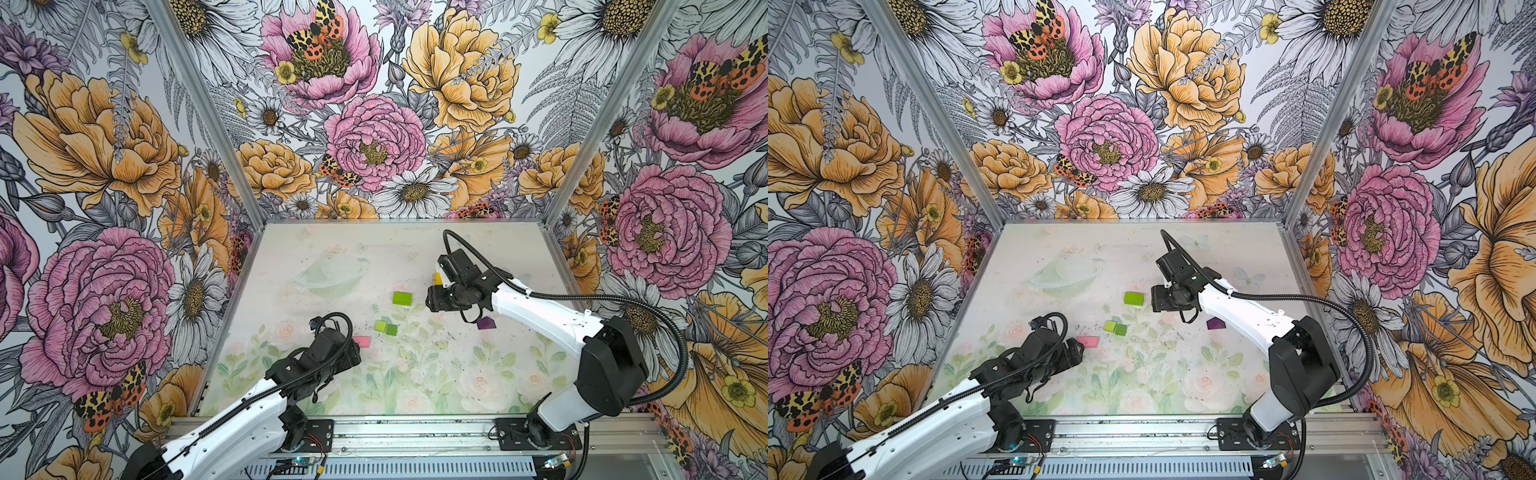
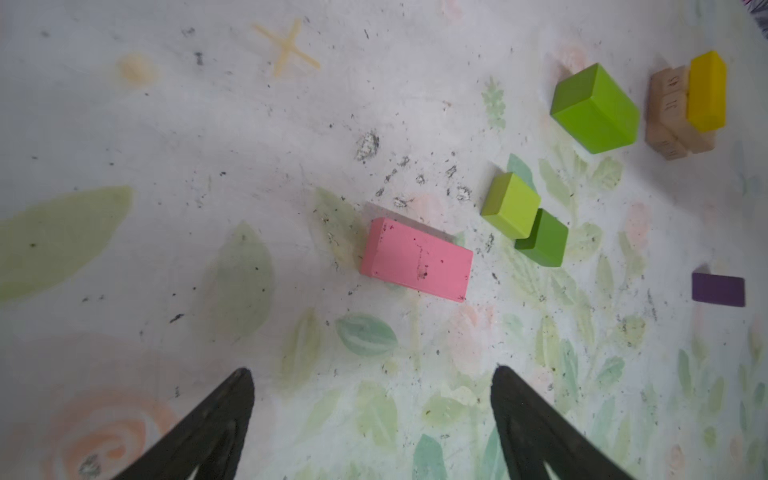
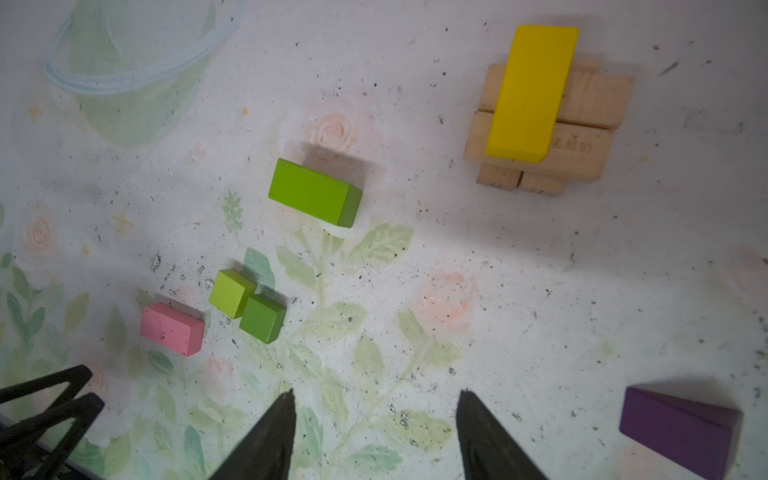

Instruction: Build the wood block tower

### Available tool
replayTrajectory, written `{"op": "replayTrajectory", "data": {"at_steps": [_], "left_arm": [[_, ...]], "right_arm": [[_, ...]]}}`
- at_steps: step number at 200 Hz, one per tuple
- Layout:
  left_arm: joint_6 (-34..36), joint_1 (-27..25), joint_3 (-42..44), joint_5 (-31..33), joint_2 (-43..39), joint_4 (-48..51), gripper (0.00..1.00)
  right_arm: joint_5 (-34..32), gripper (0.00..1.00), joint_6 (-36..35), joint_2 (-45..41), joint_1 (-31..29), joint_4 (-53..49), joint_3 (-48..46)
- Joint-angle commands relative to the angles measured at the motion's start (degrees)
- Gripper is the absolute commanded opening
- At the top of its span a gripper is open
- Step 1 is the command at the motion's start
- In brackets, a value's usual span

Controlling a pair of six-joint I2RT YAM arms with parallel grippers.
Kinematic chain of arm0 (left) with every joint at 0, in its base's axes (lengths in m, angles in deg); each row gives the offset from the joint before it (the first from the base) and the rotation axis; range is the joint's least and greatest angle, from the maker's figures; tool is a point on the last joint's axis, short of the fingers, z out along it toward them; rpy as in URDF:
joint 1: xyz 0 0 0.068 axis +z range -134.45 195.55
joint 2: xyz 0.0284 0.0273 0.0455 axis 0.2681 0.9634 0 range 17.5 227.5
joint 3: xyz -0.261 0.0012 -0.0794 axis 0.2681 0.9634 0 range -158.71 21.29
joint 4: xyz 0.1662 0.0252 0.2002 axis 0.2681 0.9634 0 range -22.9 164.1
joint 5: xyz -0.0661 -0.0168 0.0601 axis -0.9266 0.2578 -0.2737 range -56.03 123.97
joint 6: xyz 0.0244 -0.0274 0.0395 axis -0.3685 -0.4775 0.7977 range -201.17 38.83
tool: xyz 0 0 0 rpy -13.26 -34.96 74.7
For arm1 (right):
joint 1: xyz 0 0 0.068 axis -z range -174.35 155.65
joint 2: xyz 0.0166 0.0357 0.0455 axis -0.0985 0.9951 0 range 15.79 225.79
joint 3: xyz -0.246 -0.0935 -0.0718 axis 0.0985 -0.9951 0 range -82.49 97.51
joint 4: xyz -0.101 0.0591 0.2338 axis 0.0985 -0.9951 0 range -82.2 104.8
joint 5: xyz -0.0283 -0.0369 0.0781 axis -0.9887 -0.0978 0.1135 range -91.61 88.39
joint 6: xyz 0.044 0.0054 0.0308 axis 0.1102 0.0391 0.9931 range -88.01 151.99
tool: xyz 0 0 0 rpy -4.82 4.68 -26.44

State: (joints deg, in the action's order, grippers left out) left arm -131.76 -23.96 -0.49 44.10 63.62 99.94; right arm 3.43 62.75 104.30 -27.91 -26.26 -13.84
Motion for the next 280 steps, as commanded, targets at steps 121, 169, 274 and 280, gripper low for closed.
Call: {"op": "replayTrajectory", "data": {"at_steps": [121, 169, 274, 280], "left_arm": [[13.43, 2.59, -14.82, -4.51, 24.70, -3.22, 0.89], [14.43, 3.03, -16.36, -5.15, 28.74, -5.25, 0.89], [15.53, 2.59, -17.07, -8.90, 34.00, -11.95, 0.86], [15.39, 2.21, -17.37, -9.39, 34.38, -12.30, 0.86]], "right_arm": [[4.79, 0.77, -4.46, -9.96, 7.13, 0.10, -5.23], [7.12, 0.77, -4.83, -11.47, 10.25, 0.01, -5.96], [7.88, 0.77, -4.81, -13.36, 13.73, -0.87, -7.47], [7.88, 0.77, -4.77, -13.43, 13.74, -0.87, -7.54]]}}
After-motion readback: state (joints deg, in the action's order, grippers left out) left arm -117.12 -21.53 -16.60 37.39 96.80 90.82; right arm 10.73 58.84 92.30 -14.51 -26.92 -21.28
